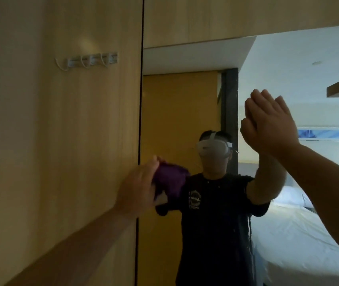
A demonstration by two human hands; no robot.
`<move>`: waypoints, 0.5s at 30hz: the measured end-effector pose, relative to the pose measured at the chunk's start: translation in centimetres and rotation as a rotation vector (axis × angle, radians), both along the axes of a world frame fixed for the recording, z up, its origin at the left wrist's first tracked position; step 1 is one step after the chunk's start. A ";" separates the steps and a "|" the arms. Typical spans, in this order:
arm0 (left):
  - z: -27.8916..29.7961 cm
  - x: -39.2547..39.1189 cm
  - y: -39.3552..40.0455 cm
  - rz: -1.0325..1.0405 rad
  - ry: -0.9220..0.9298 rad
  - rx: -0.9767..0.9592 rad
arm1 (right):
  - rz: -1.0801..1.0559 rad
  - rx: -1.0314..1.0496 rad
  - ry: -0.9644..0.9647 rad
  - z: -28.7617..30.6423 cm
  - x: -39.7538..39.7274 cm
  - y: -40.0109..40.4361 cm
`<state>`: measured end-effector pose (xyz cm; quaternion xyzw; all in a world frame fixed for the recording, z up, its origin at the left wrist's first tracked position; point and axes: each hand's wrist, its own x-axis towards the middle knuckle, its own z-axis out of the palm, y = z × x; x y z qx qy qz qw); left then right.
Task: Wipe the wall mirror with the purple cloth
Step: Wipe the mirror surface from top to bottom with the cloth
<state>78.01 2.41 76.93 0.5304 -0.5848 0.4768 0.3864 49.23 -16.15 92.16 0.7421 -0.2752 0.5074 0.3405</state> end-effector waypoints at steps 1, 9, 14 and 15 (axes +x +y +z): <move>3.9 -0.9 0.6 0.004 0.081 -0.056 | -0.004 0.003 0.005 0.0 -0.2 0.1; 28.2 -5.1 -1.2 0.162 0.249 -0.549 | 0.010 -0.035 -0.014 -0.6 -0.3 -0.7; 26.1 -6.3 -7.3 0.224 -0.181 -0.098 | 0.059 -0.099 -0.041 -0.8 -0.1 -1.6; 24.7 -6.0 -8.2 0.212 -0.235 -0.073 | 0.066 -0.105 -0.047 -0.8 -0.1 -1.7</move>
